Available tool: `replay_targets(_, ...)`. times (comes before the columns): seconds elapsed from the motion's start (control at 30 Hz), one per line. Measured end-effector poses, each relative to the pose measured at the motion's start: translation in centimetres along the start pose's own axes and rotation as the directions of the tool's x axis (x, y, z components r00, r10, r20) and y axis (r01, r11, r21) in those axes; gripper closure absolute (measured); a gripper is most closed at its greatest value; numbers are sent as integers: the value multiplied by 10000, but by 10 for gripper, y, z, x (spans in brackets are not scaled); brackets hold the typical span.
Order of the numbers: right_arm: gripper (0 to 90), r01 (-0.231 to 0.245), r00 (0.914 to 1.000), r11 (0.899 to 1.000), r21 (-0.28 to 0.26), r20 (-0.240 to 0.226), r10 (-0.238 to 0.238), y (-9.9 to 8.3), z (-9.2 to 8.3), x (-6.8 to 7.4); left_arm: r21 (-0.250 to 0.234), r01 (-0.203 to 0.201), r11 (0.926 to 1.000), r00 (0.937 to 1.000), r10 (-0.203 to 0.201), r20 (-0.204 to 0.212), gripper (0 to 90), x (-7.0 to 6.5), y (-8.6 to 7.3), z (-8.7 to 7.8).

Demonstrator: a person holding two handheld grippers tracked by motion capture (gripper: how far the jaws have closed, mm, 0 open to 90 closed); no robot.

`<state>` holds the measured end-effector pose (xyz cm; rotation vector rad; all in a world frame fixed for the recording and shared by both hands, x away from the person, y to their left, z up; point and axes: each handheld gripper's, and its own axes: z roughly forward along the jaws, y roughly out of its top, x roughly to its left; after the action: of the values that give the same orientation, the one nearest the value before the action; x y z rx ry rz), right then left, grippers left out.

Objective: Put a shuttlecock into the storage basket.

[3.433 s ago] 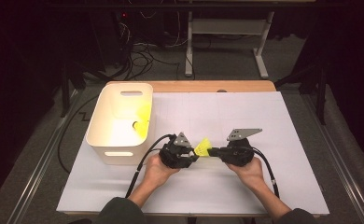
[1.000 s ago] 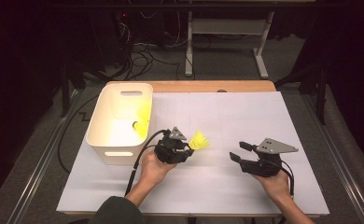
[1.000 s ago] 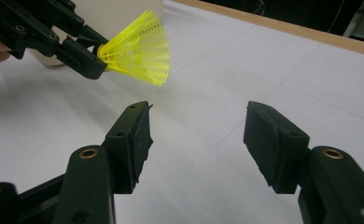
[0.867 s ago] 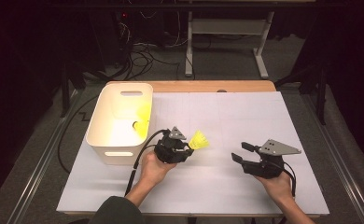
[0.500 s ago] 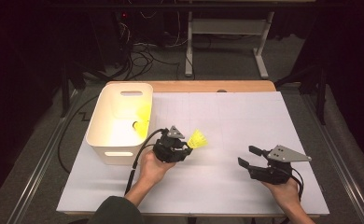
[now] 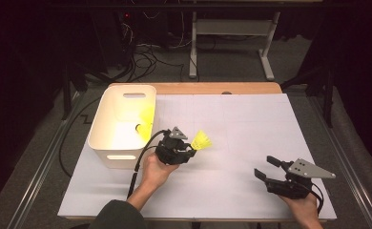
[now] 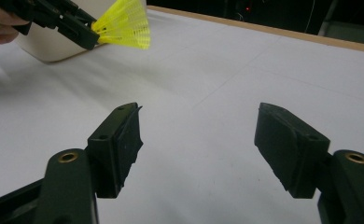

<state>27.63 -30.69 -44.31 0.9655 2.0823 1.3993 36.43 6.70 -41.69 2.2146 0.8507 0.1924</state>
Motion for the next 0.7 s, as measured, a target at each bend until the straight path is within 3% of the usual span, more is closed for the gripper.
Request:
replay_targets(0.23, 292, -196, 9997, 9996, -210, 151, 200, -11, -14, -4, 84, 81, 9999, 10000, -81, -9, 647, -1, 2, 1)
replay_targets(0.7, 299, -304, 9995, 9991, -303, -79, 302, -17, -14, -3, 299, 181, 9994, 9997, -177, -151, 647, 0, 11, 4)
